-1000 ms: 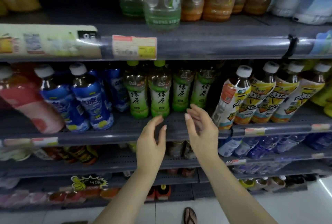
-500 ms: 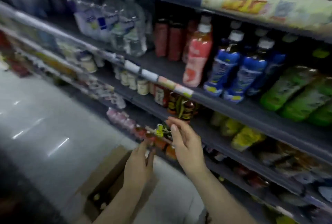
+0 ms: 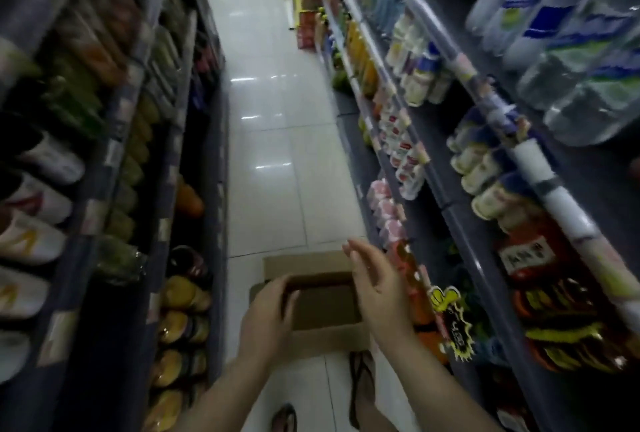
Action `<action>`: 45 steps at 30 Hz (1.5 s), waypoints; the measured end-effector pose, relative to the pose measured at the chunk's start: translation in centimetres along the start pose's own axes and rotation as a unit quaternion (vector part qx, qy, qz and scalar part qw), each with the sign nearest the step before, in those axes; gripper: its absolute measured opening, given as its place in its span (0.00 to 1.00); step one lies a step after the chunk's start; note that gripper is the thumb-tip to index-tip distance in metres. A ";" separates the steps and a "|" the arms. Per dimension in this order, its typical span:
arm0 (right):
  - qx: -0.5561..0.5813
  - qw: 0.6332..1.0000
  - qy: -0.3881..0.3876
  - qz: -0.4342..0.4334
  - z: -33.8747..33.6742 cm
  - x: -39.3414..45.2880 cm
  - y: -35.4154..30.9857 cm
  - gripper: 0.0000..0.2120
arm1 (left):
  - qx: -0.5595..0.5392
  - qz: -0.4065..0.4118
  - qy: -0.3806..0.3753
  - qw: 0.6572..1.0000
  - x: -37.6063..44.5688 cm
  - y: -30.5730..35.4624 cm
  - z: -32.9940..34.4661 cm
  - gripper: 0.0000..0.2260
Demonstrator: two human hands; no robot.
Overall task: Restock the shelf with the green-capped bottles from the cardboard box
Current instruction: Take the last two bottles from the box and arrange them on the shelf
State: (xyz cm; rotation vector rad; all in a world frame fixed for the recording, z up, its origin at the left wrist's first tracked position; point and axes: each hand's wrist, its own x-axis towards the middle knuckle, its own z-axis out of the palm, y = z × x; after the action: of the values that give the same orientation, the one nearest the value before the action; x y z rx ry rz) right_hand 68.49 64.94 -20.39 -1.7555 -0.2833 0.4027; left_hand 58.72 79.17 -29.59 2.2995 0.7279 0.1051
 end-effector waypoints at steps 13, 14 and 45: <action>-0.022 0.986 -0.134 0.095 6.9 7.5 14.6 0.14 | -0.037 -0.190 0.032 0.981 3.7 -10.1 9.9 0.16; -0.022 0.984 -0.142 0.102 7.8 8.1 16.2 0.14 | -0.037 -0.198 0.030 0.979 4.0 -11.3 11.0 0.16; -0.194 0.925 -0.313 0.094 25.7 18.1 57.7 0.25 | -0.152 -0.384 0.071 0.908 11.4 -36.1 37.9 0.26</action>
State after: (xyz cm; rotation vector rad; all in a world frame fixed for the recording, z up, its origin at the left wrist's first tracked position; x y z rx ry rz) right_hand 72.71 82.42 -83.57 -2.0066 -0.6886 1.1140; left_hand 61.61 83.30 -82.91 1.5884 1.5217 0.0152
